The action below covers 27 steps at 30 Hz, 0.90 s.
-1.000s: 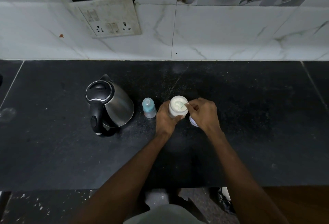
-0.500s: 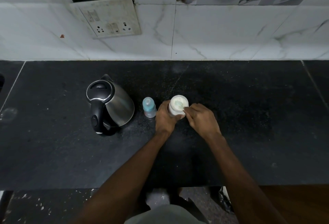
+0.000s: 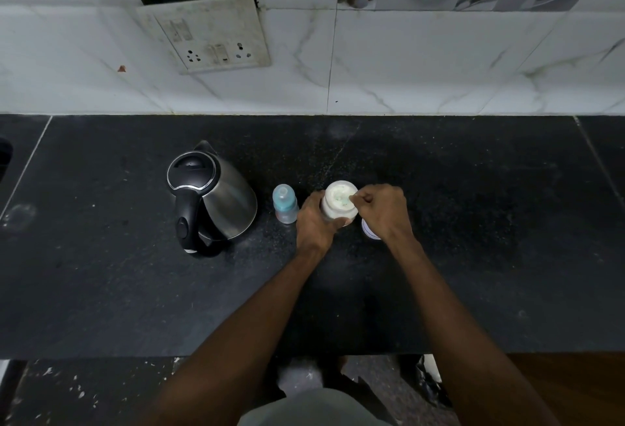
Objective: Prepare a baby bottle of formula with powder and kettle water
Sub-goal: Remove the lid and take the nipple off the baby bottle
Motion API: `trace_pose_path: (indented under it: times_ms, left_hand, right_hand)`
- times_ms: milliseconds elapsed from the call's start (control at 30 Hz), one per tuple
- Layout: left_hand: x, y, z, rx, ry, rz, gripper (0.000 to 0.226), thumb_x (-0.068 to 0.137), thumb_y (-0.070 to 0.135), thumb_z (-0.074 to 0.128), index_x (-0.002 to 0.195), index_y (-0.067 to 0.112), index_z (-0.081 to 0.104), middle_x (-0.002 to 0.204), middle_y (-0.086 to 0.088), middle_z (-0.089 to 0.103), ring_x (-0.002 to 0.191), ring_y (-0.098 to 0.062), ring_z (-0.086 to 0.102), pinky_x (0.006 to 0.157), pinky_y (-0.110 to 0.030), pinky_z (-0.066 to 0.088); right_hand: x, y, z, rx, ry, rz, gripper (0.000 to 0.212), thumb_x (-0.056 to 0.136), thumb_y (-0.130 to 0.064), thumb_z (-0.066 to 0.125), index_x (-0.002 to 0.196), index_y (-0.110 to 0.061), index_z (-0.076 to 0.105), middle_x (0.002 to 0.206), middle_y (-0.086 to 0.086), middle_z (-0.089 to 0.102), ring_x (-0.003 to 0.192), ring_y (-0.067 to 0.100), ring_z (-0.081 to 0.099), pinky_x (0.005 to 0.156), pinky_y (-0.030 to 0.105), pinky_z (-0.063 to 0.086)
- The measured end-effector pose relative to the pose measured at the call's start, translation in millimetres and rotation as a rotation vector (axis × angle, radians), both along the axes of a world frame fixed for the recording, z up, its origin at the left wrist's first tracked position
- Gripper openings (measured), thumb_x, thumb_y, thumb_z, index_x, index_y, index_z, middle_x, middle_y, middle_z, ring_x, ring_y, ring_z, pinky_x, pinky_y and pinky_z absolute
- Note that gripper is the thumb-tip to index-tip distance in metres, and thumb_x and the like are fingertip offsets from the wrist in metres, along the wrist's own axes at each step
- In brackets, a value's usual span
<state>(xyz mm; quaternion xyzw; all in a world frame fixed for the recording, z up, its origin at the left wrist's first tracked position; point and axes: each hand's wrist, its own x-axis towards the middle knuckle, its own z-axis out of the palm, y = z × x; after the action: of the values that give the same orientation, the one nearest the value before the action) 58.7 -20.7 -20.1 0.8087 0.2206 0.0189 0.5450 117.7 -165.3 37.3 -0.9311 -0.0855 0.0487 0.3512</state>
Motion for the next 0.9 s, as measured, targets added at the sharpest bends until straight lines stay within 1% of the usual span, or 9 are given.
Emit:
trace_pose_path:
  times_ms: [133,167,300,367,467,567,633,767,900]
  left_hand:
    - [1.3,0.0,0.0,0.005,0.018,0.003,0.069,0.069,0.019,0.096,0.127,0.013,0.060,0.124,-0.003,0.070,0.115,-0.021,0.067,0.101,-0.046,0.056]
    - [1.4,-0.1,0.2,0.007,0.019,0.001,0.068,0.069,0.019,0.096,0.127,0.013,0.060,0.124,-0.003,0.070,0.115,-0.021,0.067,0.101,-0.046,0.056]
    - [1.8,-0.3,1.3,0.007,0.017,-0.005,0.066,0.070,0.017,0.096,0.126,0.013,0.061,0.124,-0.002,0.070,0.115,-0.020,0.066,0.101,-0.044,0.056]
    - [1.8,-0.3,1.8,0.015,0.014,-0.001,0.066,0.070,0.016,0.096,0.125,0.014,0.061,0.124,-0.003,0.070,0.116,-0.020,0.066,0.102,-0.044,0.056]
    - [1.5,-0.3,1.3,0.019,0.015,0.001,0.067,0.070,0.016,0.096,0.127,0.014,0.061,0.126,-0.002,0.069,0.117,-0.020,0.066,0.102,-0.044,0.056]
    - [1.3,-0.8,2.5,0.024,0.017,-0.005,0.067,0.070,0.017,0.096,0.127,0.015,0.061,0.125,-0.002,0.069,0.116,-0.020,0.066,0.101,-0.044,0.056]
    - [1.2,-1.1,2.8,0.024,0.016,-0.006,0.066,0.070,0.016,0.096,0.126,0.014,0.061,0.122,-0.002,0.070,0.114,-0.020,0.066,0.100,-0.045,0.056]
    - [0.8,-1.1,5.3,-0.003,0.021,-0.002,0.065,0.069,0.020,0.096,0.124,0.014,0.062,0.118,0.000,0.071,0.109,-0.019,0.068,0.097,-0.042,0.057]
    - [-0.3,-1.1,7.9,-0.011,0.029,-0.007,0.054,0.072,0.025,0.094,0.116,0.018,0.062,0.114,0.000,0.070,0.103,-0.017,0.068,0.091,-0.040,0.059]
  right_hand:
    - [-1.3,-0.9,2.0,0.081,0.051,-0.056,0.009,0.087,-0.016,0.080,0.087,-0.008,0.083,0.084,0.002,0.080,0.075,0.010,0.071,0.072,0.020,0.053]
    - [-1.6,-1.3,2.5,0.105,0.081,-0.077,0.009,0.086,-0.017,0.080,0.086,-0.008,0.083,0.082,0.001,0.080,0.073,0.009,0.070,0.071,0.020,0.052]
    - [-2.3,-1.7,3.8,0.202,0.221,-0.200,0.011,0.084,-0.022,0.081,0.078,-0.013,0.083,0.066,-0.004,0.074,0.064,0.011,0.069,0.072,0.036,0.061]
    - [-3.9,-1.8,5.4,0.243,0.240,-0.254,0.012,0.084,-0.022,0.081,0.076,-0.013,0.082,0.064,-0.003,0.074,0.060,0.008,0.068,0.071,0.035,0.061]
    - [-8.5,-1.0,8.1,0.307,0.253,-0.314,0.012,0.085,-0.020,0.081,0.076,-0.013,0.082,0.064,-0.002,0.074,0.054,0.005,0.066,0.063,0.029,0.057]
    - [-12.9,1.3,9.1,0.293,0.284,-0.326,0.014,0.086,-0.019,0.080,0.075,-0.011,0.081,0.065,0.001,0.074,0.051,0.008,0.065,0.057,0.027,0.054]
    - [-14.5,2.5,10.1,0.260,0.253,-0.300,0.014,0.086,-0.021,0.080,0.077,-0.011,0.081,0.068,0.001,0.075,0.056,0.008,0.067,0.060,0.026,0.054]
    - [-18.4,6.2,7.0,0.090,0.066,-0.133,0.012,0.087,-0.023,0.080,0.087,-0.012,0.083,0.084,-0.002,0.080,0.078,0.011,0.073,0.077,0.026,0.057]
    - [-25.3,12.3,9.3,0.000,-0.016,0.027,0.014,0.088,-0.022,0.078,0.079,-0.012,0.081,0.080,0.003,0.078,0.077,0.020,0.073,0.076,0.038,0.059]
